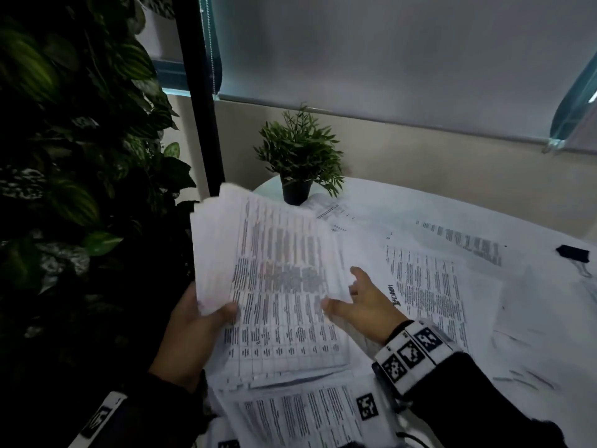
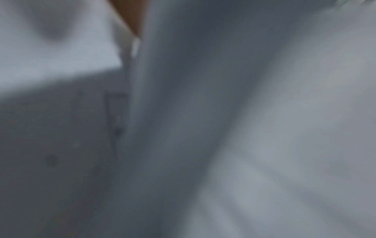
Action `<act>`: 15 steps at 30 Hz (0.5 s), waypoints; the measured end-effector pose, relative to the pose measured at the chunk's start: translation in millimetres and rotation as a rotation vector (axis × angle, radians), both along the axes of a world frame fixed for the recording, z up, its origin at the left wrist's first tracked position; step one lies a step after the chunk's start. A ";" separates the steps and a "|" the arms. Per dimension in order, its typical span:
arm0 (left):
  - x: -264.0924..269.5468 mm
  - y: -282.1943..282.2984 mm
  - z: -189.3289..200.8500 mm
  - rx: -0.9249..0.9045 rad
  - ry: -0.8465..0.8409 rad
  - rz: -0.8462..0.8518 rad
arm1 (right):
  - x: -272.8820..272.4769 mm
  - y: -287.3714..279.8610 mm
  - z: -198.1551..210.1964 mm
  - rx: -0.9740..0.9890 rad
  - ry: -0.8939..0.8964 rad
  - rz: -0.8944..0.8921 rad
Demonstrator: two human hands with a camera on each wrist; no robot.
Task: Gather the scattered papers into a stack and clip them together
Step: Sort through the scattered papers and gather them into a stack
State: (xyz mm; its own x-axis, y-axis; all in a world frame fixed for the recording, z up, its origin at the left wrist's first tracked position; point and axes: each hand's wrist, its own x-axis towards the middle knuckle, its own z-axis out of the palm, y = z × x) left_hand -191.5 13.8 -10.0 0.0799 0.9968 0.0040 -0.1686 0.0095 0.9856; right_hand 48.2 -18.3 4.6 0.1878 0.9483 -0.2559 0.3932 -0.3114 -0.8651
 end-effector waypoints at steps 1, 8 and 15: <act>-1.3 -2.2 12.0 0.051 -0.026 -0.024 | 0.0 -3.2 7.0 0.099 0.112 0.002; 1.9 -24.0 91.6 0.539 -0.088 -0.020 | 1.3 -30.2 82.4 0.906 0.320 -0.089; 5.4 -14.4 47.0 0.404 0.033 -0.042 | -1.0 -41.2 56.9 0.793 0.225 -0.123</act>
